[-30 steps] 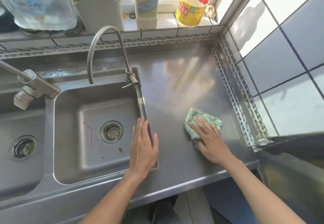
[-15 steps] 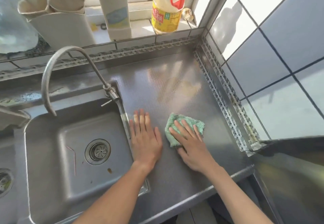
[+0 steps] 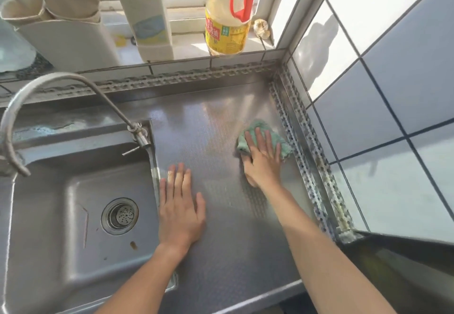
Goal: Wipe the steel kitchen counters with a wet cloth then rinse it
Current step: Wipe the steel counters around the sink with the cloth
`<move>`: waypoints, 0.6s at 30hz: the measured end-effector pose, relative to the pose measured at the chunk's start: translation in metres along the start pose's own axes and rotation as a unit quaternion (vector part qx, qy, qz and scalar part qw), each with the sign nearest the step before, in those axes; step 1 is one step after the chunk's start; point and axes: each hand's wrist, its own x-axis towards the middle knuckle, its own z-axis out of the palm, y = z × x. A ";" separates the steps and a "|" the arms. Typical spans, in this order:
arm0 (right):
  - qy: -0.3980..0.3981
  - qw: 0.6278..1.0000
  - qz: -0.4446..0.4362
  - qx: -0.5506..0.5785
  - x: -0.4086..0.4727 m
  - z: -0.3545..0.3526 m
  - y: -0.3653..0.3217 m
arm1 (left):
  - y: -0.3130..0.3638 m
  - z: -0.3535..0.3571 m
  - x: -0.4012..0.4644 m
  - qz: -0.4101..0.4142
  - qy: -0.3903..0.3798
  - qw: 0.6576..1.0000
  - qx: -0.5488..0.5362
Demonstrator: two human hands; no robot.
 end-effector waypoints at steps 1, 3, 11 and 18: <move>-0.005 0.999 -0.040 -0.012 -0.006 0.003 -0.005 | 0.000 -0.001 0.000 0.000 0.002 1.000 0.000; -0.013 0.993 -0.116 -0.006 -0.030 0.008 -0.008 | -0.001 -0.002 0.000 -0.002 0.003 1.000 0.001; -0.069 0.976 -0.204 -0.029 -0.060 -0.014 0.065 | -0.001 0.001 0.001 0.001 0.002 1.000 0.014; -0.016 0.996 -0.083 0.000 0.044 -0.020 0.003 | 0.002 -0.003 0.001 -0.008 -0.002 1.000 0.005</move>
